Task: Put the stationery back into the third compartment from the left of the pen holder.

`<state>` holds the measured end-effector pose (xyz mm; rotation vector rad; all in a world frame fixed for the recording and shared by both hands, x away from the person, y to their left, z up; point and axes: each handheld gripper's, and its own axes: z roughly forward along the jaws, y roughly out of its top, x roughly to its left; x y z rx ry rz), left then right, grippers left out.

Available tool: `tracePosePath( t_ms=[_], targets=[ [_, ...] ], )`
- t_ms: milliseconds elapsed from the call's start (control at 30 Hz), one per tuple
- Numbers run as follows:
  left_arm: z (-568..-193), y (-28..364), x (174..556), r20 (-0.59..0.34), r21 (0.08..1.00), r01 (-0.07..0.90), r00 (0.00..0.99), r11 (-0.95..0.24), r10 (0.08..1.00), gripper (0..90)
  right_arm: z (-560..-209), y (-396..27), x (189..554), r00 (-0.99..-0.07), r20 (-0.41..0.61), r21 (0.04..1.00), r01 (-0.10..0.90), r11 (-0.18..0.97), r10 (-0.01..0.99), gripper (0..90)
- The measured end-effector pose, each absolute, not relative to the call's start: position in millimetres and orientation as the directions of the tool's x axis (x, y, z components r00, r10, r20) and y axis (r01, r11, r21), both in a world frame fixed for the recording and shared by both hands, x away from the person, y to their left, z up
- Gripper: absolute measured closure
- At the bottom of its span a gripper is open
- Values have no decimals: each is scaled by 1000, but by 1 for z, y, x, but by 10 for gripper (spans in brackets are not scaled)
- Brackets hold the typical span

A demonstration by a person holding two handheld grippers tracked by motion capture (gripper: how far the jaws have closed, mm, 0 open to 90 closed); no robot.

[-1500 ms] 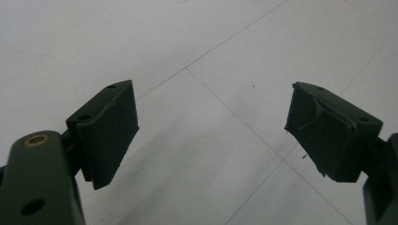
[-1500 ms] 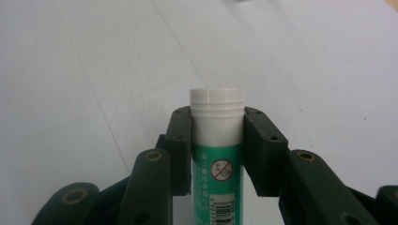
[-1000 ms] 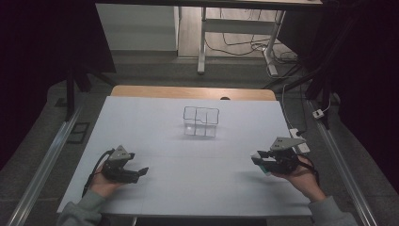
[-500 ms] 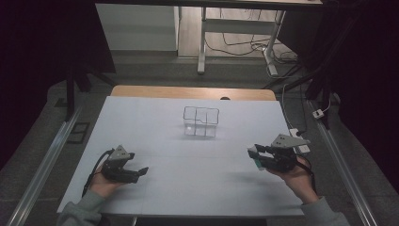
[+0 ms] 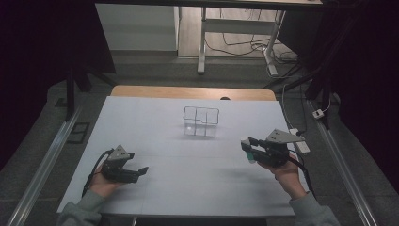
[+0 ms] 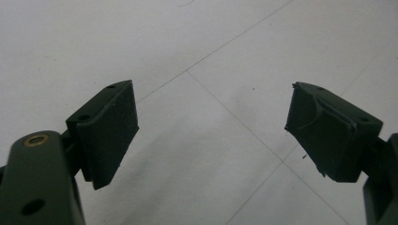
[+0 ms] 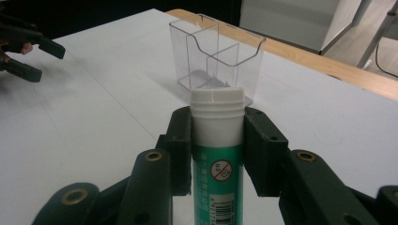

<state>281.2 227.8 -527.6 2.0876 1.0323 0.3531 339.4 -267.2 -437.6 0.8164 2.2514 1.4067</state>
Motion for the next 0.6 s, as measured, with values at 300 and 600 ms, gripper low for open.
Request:
tracePosePath(
  t_ms=[300, 600],
  targets=[
    [-528, 228, 281, -81, 740, 556, 634, -380, 769, 167, -433, -255, 347, -768, -2, 918, 253, 306, 641, 643],
    [-527, 229, 281, -79, 745, 552, 630, -374, 772, 167, -428, -237, 356, -777, -4, 932, 225, 284, 629, 643]
  ],
)
